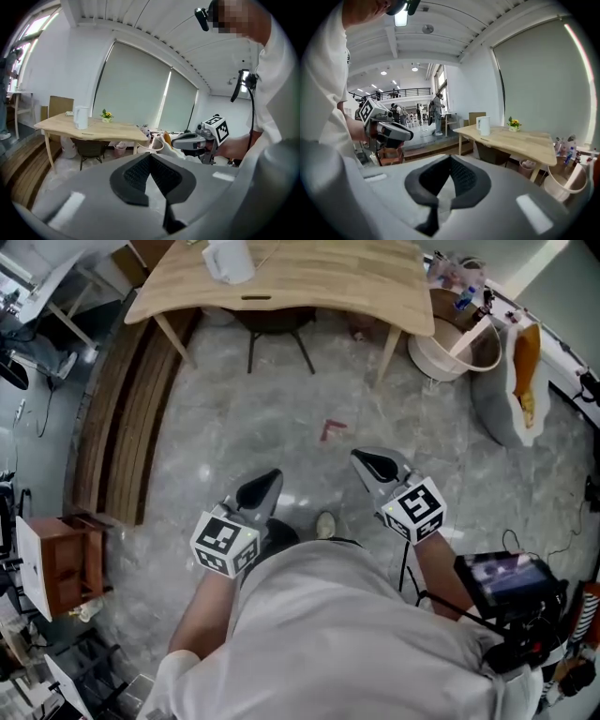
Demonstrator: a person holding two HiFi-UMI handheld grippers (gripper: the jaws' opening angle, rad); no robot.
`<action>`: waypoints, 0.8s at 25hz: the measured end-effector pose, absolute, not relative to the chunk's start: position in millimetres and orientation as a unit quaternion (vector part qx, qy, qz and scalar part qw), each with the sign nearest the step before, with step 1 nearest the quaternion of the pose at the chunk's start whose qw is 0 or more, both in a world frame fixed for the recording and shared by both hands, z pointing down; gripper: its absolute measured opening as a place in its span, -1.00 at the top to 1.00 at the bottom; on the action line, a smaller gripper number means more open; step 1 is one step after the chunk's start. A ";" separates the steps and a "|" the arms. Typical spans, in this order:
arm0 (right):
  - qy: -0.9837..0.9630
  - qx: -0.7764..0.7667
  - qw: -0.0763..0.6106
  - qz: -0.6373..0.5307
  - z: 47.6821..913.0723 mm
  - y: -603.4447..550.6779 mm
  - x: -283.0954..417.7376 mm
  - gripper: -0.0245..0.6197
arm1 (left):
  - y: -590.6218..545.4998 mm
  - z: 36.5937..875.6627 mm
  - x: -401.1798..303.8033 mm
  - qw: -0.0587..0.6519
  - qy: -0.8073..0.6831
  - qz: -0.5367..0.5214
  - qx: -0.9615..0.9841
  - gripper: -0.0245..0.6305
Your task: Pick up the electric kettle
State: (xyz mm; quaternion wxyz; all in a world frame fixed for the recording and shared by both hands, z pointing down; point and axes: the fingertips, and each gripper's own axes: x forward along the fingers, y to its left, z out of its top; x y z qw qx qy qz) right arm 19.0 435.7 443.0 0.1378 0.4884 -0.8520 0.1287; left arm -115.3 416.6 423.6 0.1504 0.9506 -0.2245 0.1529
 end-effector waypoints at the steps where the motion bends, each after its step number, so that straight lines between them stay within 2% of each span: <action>1: -0.851 0.491 0.135 0.129 444.7 426.0 23.3 0.92 | 406.0 424.9 -112.2 0.154 -0.229 0.150 0.950 0.92; 4: -0.844 0.504 0.139 0.117 447.9 388.4 32.9 0.92 | 364.9 433.7 -108.9 0.164 -0.240 0.148 0.945 0.86; 7: -0.837 0.515 0.148 0.114 453.9 345.1 41.5 0.75 | 312.3 449.7 -108.8 0.168 -0.255 0.148 0.940 0.75; 10: -0.825 0.530 0.157 0.117 454.9 297.6 47.6 0.70 | 246.0 458.5 -110.5 0.169 -0.277 0.138 0.936 0.72; 15: -0.819 0.540 0.167 0.103 428.4 203.2 44.0 0.69 | 121.5 444.3 -117.4 0.153 -0.321 0.120 0.927 0.66; 20: -0.818 0.548 0.144 0.099 410.6 120.7 46.0 0.65 | 26.0 439.8 -116.5 0.132 -0.341 0.127 0.922 0.57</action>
